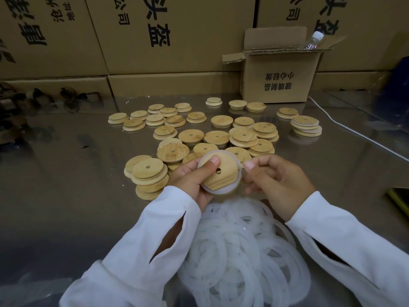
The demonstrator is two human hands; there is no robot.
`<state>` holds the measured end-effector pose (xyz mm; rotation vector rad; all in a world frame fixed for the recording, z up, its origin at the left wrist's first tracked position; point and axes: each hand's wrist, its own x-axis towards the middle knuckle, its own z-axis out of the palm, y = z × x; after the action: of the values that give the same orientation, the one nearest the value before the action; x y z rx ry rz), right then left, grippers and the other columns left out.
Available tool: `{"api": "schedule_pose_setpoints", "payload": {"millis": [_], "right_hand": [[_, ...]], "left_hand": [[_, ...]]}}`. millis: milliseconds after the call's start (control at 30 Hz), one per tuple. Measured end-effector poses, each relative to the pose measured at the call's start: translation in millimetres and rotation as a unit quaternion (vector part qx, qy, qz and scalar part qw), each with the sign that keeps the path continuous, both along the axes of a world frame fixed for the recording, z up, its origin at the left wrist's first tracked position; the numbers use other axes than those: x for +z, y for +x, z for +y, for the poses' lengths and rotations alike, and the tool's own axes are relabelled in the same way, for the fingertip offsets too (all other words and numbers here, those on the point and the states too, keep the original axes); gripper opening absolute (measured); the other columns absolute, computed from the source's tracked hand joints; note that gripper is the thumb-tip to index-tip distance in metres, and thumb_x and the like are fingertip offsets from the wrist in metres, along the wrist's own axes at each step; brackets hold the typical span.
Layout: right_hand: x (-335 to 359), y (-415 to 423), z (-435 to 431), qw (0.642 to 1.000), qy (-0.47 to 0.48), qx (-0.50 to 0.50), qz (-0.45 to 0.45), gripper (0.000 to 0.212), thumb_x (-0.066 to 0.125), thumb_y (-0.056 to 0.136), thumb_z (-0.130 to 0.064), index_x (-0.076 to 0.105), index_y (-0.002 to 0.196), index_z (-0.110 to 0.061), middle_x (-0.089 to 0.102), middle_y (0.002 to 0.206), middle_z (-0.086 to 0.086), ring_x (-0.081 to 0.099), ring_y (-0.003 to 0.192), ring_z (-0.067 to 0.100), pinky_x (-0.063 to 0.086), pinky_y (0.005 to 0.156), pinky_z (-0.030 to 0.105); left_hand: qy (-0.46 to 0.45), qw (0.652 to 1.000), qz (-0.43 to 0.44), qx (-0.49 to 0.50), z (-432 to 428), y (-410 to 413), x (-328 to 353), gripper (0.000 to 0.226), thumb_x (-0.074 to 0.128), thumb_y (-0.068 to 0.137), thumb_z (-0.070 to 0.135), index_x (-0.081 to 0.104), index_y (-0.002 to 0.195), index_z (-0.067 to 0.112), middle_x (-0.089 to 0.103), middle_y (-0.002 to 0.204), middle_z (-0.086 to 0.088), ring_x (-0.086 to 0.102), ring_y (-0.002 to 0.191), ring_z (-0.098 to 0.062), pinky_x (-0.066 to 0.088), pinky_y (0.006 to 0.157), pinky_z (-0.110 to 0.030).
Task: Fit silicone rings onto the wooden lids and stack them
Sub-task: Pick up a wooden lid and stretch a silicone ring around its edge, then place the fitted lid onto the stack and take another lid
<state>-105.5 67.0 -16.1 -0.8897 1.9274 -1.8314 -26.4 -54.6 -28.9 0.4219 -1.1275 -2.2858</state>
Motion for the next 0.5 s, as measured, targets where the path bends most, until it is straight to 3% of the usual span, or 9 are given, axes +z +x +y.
{"api": "schedule_pose_setpoints", "payload": {"millis": [233,367,500], "right_hand": [[0,-5,2,0.998,0.028,0.060,0.011,0.003,0.063,0.081,-0.011,0.065,0.082,-0.009,0.067,0.064,0.003,0.060,0.055,0.012,0.051,0.063,0.022],[5,-37,2,0.997,-0.002,-0.061,-0.047,0.008,0.062,0.083,-0.012,0.063,0.075,-0.013,0.062,0.049,-0.004,0.056,0.042,0.006,0.045,0.050,0.015],[15,-101,0,0.948,-0.028,-0.218,-0.228,0.014,0.060,0.087,-0.025,0.059,0.081,-0.012,0.062,0.063,-0.001,0.058,0.050,0.006,0.047,0.050,0.022]], "left_hand": [[-0.075,0.996,-0.038,-0.019,6,2,0,0.048,0.063,0.062,0.017,0.060,0.107,-0.002,0.070,0.088,-0.014,0.069,0.079,-0.023,0.058,0.066,-0.031],[-0.092,0.994,-0.060,-0.019,5,1,-1,0.042,0.064,0.059,0.025,0.062,0.100,0.019,0.070,0.097,-0.003,0.068,0.087,-0.013,0.056,0.072,-0.025],[-0.114,0.991,-0.073,-0.021,5,2,-2,0.040,0.066,0.058,0.029,0.064,0.096,0.021,0.073,0.092,-0.001,0.070,0.086,-0.013,0.056,0.066,-0.021]]}}
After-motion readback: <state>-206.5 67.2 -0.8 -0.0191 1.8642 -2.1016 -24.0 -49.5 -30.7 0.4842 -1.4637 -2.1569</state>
